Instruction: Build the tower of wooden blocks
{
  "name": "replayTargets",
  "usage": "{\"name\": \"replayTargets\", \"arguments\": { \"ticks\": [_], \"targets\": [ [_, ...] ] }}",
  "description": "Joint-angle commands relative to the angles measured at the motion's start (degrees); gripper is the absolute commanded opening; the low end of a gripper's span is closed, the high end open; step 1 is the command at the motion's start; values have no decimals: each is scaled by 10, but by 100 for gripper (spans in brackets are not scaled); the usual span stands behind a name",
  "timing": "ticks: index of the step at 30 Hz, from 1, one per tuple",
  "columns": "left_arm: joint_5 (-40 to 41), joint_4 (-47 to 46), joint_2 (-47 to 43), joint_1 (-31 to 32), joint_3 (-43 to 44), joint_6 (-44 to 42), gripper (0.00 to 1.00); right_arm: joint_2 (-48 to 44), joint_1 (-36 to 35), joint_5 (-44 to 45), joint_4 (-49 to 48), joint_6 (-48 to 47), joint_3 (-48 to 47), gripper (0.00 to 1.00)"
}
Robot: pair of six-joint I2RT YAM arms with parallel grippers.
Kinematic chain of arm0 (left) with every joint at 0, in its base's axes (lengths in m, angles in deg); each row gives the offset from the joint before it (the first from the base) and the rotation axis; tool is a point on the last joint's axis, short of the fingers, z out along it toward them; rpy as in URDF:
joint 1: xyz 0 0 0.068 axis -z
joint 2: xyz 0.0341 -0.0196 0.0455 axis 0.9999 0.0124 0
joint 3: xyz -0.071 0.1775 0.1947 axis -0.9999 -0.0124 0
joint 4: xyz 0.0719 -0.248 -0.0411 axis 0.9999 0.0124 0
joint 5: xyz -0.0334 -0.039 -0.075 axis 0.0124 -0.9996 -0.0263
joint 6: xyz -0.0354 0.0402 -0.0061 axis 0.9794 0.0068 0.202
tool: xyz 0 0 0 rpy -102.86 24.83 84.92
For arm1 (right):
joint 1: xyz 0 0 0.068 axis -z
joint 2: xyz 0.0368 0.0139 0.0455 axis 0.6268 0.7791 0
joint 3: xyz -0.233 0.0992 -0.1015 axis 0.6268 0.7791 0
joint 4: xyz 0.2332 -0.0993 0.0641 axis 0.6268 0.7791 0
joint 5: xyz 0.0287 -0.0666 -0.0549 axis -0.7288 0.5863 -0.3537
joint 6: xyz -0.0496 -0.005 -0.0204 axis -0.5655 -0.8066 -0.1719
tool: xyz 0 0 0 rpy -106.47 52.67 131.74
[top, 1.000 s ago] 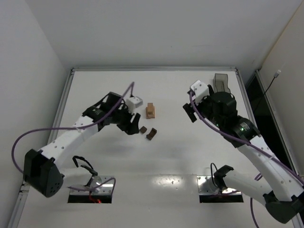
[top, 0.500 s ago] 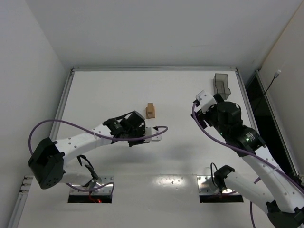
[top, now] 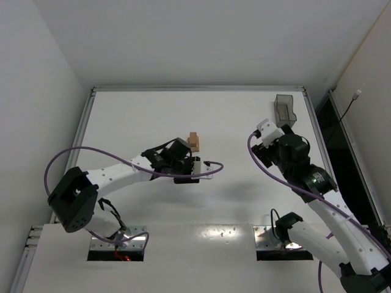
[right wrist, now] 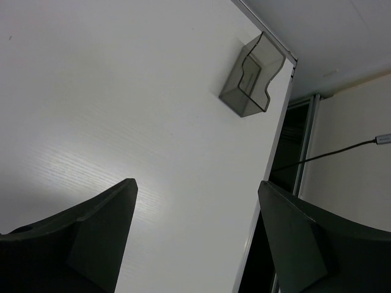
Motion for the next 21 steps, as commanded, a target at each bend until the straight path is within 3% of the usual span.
{"name": "replayTargets", "arguments": {
  "ticks": [1, 21],
  "targets": [
    [-63, -5, 26, -7, 28, -17, 42, 0, 6, 6, -27, 3, 3, 78],
    [-122, 12, 138, -52, 84, -88, 43, 51, 46, -24, -27, 14, -25, 78]
  ]
}}
